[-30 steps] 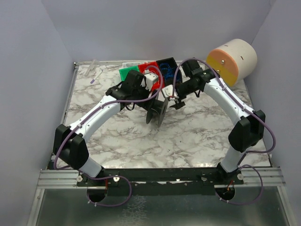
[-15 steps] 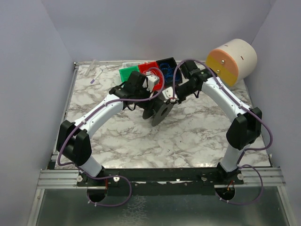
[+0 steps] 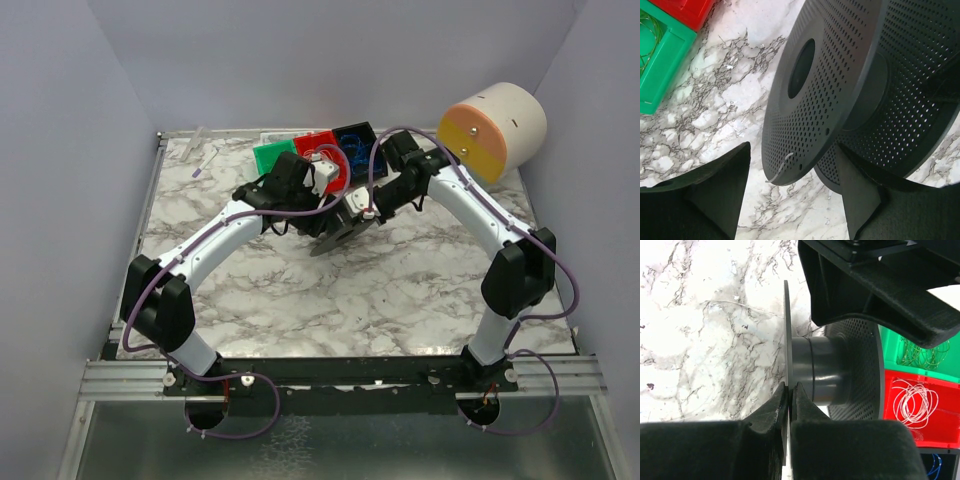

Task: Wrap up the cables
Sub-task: Place the cable on the cable reel.

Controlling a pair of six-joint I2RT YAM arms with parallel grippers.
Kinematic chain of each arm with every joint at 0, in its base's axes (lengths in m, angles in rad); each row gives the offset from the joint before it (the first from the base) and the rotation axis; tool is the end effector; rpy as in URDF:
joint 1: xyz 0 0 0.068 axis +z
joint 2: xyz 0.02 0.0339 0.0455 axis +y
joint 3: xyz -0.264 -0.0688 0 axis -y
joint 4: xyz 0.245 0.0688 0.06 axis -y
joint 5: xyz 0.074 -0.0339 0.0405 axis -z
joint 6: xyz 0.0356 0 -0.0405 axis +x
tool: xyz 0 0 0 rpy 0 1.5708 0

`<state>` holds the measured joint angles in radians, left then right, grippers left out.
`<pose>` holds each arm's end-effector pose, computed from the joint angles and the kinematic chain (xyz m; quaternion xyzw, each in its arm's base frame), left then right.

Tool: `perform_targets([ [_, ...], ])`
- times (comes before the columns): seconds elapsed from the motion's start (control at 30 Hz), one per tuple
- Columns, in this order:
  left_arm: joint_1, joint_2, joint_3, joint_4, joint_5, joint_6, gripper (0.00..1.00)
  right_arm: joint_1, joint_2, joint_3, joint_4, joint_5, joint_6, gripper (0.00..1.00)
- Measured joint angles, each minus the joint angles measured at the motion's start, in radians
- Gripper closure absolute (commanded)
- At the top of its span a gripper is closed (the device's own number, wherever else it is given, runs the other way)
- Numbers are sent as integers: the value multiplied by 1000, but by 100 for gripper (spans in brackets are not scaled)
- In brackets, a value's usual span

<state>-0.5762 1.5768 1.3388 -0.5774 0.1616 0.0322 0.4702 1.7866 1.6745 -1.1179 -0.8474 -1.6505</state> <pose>0.2892 -0.1948 0.2986 0.3059 0.8750 -0.1710 0.3339 0.3082 0.1866 0.3116 -0.8179 0.3781 0.2506 0.3539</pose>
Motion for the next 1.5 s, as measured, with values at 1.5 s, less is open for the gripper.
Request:
perform_targets([
  [1.5, 0, -29, -101, 171, -93, 66, 15, 0, 60, 99, -79, 0, 104, 100],
])
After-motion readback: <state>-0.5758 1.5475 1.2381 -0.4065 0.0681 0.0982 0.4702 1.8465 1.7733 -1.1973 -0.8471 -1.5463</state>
